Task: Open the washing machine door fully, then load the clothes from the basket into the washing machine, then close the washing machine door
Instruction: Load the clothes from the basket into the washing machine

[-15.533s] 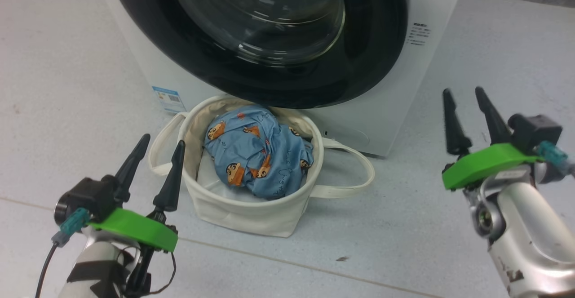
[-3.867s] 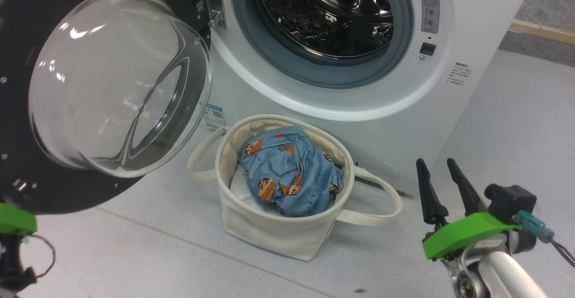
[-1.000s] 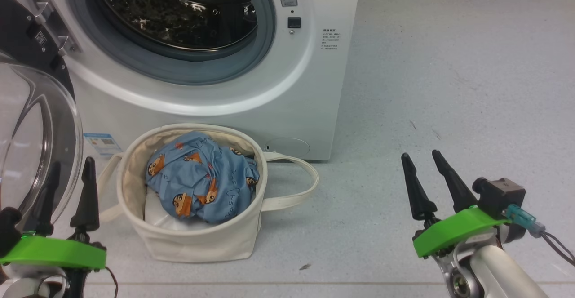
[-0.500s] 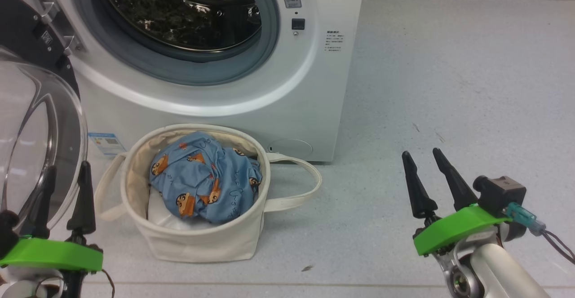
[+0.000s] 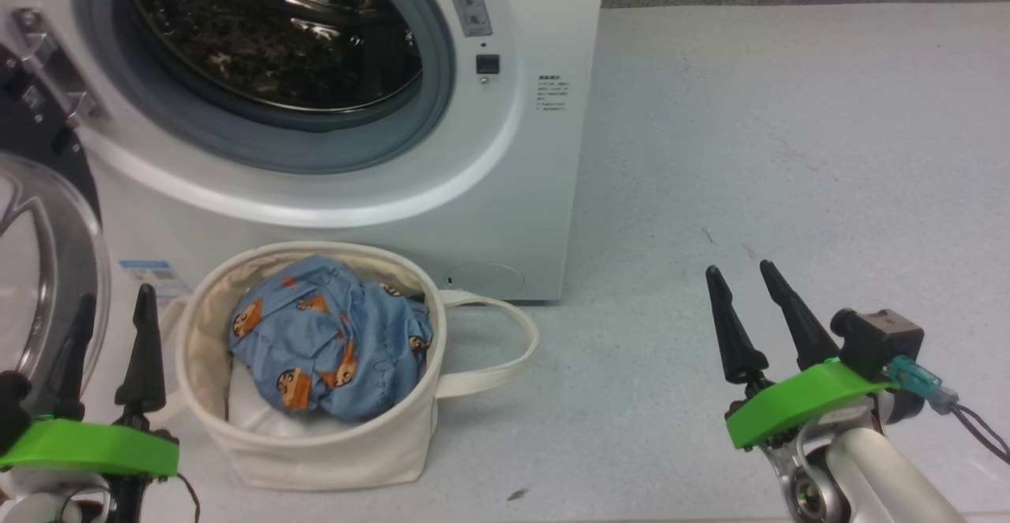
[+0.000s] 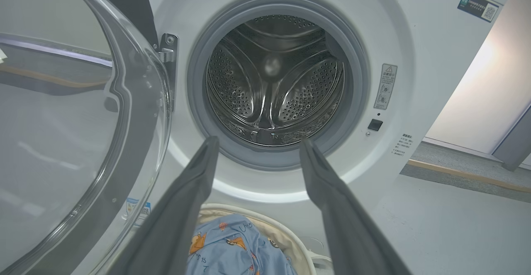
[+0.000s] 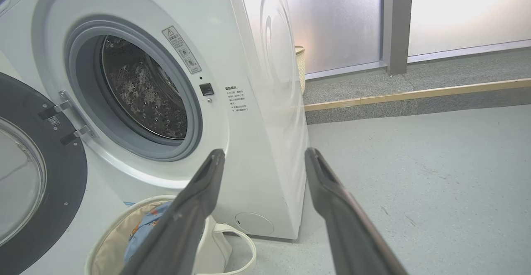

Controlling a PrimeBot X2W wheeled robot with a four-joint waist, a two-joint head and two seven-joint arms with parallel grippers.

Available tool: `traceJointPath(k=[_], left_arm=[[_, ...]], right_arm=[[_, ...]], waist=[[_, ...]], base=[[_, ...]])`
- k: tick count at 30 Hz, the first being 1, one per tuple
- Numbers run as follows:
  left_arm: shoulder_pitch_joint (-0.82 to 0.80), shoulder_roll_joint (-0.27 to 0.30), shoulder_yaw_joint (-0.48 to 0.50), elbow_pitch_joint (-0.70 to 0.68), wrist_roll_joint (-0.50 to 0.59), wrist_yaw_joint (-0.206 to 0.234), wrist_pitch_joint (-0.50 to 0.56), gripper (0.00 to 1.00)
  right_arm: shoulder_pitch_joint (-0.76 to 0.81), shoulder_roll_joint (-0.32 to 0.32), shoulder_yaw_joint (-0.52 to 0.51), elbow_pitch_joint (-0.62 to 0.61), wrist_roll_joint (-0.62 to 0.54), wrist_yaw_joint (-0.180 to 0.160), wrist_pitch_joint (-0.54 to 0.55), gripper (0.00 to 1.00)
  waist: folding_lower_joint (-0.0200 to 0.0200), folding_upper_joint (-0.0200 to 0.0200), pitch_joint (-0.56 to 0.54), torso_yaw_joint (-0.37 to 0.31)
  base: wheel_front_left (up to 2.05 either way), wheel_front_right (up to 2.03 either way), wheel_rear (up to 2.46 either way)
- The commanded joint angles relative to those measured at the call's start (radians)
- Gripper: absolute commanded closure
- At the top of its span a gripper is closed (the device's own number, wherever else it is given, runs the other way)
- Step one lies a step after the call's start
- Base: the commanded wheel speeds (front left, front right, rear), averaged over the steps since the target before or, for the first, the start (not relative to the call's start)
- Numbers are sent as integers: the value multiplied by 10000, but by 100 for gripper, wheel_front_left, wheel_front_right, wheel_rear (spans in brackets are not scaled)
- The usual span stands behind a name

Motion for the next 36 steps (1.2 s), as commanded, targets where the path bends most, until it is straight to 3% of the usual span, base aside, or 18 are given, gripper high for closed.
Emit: traceJointPath(k=[1, 19, 36], left_arm=[[-430, 404, 425, -249, -31, 93, -112, 0], [-379, 486, 292, -243, -124, 96, -68, 0], [-412, 112, 175, -32, -322, 238, -129, 0]], right_arm=[[-343, -35, 108, -281, 61, 54, -122, 0], [-326, 28, 129, -267, 42, 54, -122, 0], [-408, 92, 329, -275, 50, 54, -122, 0]], waist=[[0, 0, -8, 19], [0, 0, 7, 163], [0, 0, 284, 189]], base=[[133, -100, -32], [123, -159, 36], [18, -18, 0]])
